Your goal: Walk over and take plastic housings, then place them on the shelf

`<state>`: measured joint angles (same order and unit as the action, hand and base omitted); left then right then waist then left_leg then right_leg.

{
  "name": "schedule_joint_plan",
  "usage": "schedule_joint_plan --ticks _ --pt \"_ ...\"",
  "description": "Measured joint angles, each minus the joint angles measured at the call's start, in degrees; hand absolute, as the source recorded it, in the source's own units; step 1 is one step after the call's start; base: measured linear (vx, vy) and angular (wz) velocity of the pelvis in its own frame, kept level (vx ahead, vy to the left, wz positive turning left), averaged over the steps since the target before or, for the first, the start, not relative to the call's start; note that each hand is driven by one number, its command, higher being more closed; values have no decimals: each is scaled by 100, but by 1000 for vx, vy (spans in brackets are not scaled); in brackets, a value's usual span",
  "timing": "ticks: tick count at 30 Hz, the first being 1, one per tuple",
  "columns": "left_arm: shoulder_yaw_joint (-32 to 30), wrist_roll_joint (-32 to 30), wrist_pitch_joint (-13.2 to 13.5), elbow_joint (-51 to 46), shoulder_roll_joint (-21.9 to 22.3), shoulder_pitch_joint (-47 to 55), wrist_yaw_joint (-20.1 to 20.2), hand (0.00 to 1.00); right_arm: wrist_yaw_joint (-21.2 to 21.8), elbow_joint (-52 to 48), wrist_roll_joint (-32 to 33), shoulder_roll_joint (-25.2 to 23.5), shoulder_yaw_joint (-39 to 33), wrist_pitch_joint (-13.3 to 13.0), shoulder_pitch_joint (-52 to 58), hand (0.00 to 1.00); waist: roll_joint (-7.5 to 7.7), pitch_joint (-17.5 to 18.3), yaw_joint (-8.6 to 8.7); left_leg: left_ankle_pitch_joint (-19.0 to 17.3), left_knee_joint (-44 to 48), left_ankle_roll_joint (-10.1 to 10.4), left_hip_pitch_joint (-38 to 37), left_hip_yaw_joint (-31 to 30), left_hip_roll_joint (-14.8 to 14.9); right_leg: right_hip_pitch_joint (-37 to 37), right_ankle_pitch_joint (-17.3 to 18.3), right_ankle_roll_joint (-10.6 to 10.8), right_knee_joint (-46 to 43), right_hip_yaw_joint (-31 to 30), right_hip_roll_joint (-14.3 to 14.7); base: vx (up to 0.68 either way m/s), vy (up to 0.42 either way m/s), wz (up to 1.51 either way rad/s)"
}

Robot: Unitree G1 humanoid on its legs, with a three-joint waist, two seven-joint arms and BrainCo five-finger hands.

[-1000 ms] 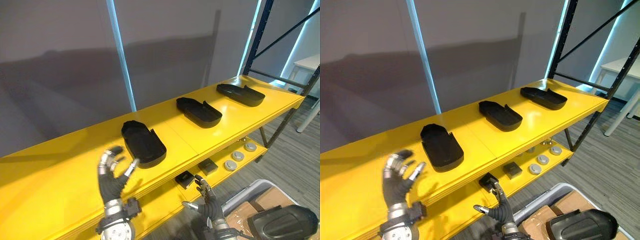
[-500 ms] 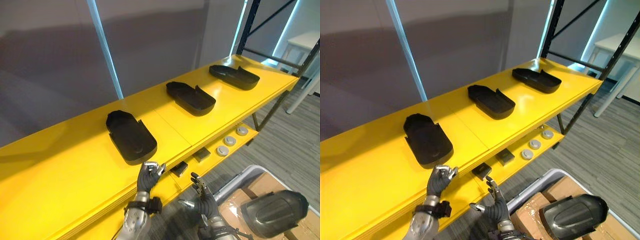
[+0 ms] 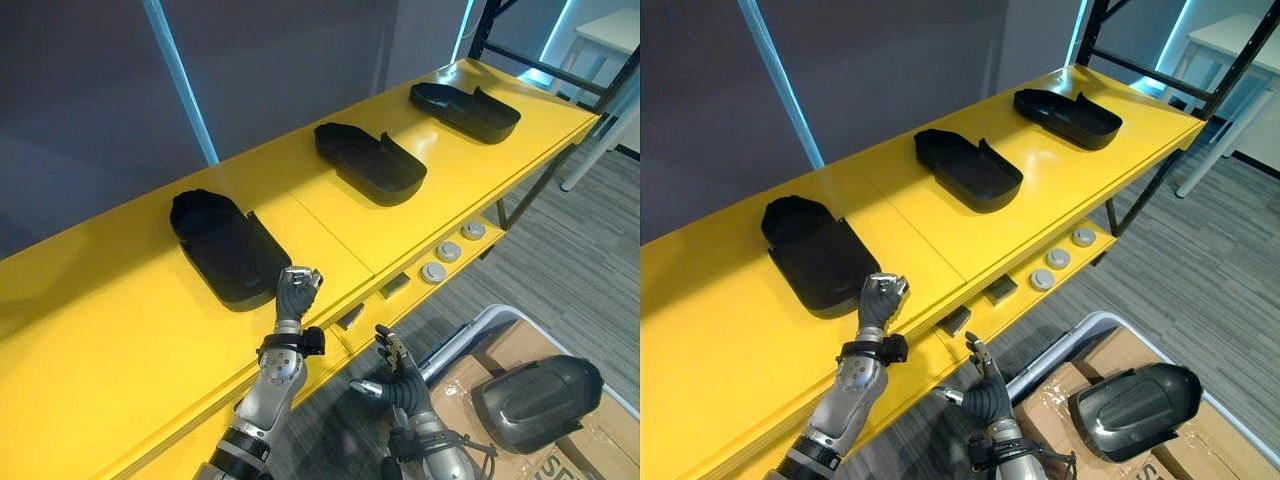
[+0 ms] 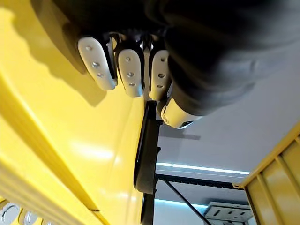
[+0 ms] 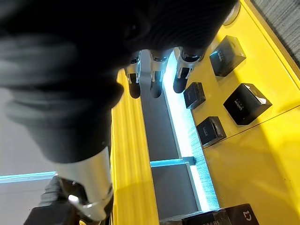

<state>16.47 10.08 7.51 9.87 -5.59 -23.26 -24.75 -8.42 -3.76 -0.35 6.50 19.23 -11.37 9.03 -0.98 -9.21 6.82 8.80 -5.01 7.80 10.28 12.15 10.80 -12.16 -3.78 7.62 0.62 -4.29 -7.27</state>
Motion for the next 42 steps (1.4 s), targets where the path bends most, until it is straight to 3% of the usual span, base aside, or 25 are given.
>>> schedule_joint_plan --ticks 5,6,10,14,18,20,22,26,28,30,31,32,33,34,35,37,38,39,40,41,42 --pt "-172 2 -49 103 3 -123 -122 100 0 0 0 1 2 0 54 0 50 -31 40 -2 -18 2 -8 -9 12 8 -12 -10 0 0 13 -34 18 -1" --pt "-171 1 -49 103 3 -123 -124 0 0 0 0 1 2 0 73 0 56 -34 40 -2 -18 2 -9 -16 12 13 -12 -10 0 3 13 -32 26 3" --pt "-17 109 -38 -672 41 205 -85 0 0 1 1 -20 -3 0 117 0 64 -52 43 0 -16 0 -25 -46 7 41 -11 -7 -8 26 17 -4 21 2" --pt "605 97 193 -2029 53 1038 260 0 2 1 1 -46 -87 -1 146 0 59 -52 29 -16 -3 19 -225 -45 8 246 35 29 -10 38 18 8 7 1" --pt "860 -49 427 -2600 107 1812 513 0 2 5 -3 -62 -195 -6 170 0 55 -46 -12 -112 -1 78 -604 113 24 466 99 70 -62 -142 51 -23 14 -24" --pt "867 -282 528 -2680 111 2226 571 0 3 8 -5 -53 -316 -58 243 0 49 42 -93 -328 67 157 -832 131 7 506 228 107 -235 -354 84 -34 15 -44" --pt "862 -381 565 -2689 117 2442 616 0 12 9 -16 -26 -465 -77 308 0 126 150 -206 -889 645 200 -691 -861 -260 342 360 71 -514 -614 89 -20 31 -45" --pt "940 -397 600 -2666 209 2473 643 0 11 -524 -90 -208 -1324 -91 1026 0 160 195 -119 -1330 1386 80 -574 -937 -292 311 352 62 -723 -862 128 -43 57 -34" --pt "965 -458 615 -2662 221 2489 642 0 4 -894 -90 -238 -1549 -94 1308 0 210 228 -135 -1618 1768 31 -523 -652 -237 236 100 178 -634 -1305 216 -25 107 -126" --pt "940 -467 620 -2590 242 2453 647 0 -11 -1023 -89 -256 -1664 -101 1322 0 257 258 -110 -1941 2252 -158 -342 -251 -156 -59 -500 302 -454 -1537 368 -94 108 -180" --pt "835 -467 622 -2415 244 2344 648 0 -49 -969 -89 -315 -1737 -103 1200 0 264 248 -188 -2015 2347 -307 -291 64 -43 -185 -1392 237 60 -1188 508 -231 41 -223" --pt "656 -459 622 -2149 310 2280 663 0 -123 -803 -105 -398 -1803 -96 1051 0 146 181 -192 -1960 2317 -348 -378 548 241 -144 -1574 -55 130 -389 552 -255 12 -205" --pt "553 -458 612 -1986 374 2257 662 0 -185 -761 -105 -453 -1829 -96 1047 0 118 167 -185 -1922 2317 -347 -427 706 324 -177 -1100 -349 -338 32 539 -212 -3 -162" --pt "385 -452 588 -1815 430 2320 653 0 -239 -629 -112 -493 -1841 -101 1032 0 91 156 -197 -1859 2284 -334 -579 1018 455 -165 -230 -467 -1195 463 411 -146 9 -130" --pt "252 -450 575 -1745 433 2381 651 0 -255 -515 -125 -497 -1854 -100 1011 0 84 165 -229 -1828 2292 -312 -677 1270 576 -25 215 -365 -1744 713 165 -117 -4 -124" --pt "120 -447 574 -1688 432 2416 648 0 -308 -354 -164 -507 -1870 -95 942 0 81 163 -282 -1766 2275 -217 -748 1499 731 201 528 -335 -2209 1113 -219 -128 -142 -91" --pt "93 -450 573 -1583 428 2411 641 0 -320 -308 -225 -525 -1862 -93 931 0 110 181 -294 -1728 2224 -114 -741 1568 775 375 709 -89 -2187 1352 -412 -125 -234 -66" --pt "86 -450 567 -1503 425 2416 637 0 -325 -295 -225 -535 -1858 -93 934 0 139 200 -294 -1688 2166 -24 -743 1594 774 477 818 54 -2065 1438 -456 -113 -310 -46" --pt "65 -458 515 -1347 419 2418 629 0 -331 -247 -223 -557 -1862 -93 933 0 247 259 -299 -1600 2025 106 -746 1586 694 632 1175 30 -1579 1522 -435 -107 -320 -43" --pt "26 -476 419 -1119 544 2481 621 0 -332 -157 -221 -497 -1875 -60 919 0 4 248 -298 -1556 1814 170 -747 1447 766 623 1120 -65 -1396 1582 -210 -88 -289 -46" --pt "20 -485 383 -1074 602 2555 622 0 -331 -142 -221 -473 -1879 -53 949 0 -123 280 -290 -1521 1720 166 -758 1404 826 611 1077 -121 -1319 1577 -73 -34 -244 -48"
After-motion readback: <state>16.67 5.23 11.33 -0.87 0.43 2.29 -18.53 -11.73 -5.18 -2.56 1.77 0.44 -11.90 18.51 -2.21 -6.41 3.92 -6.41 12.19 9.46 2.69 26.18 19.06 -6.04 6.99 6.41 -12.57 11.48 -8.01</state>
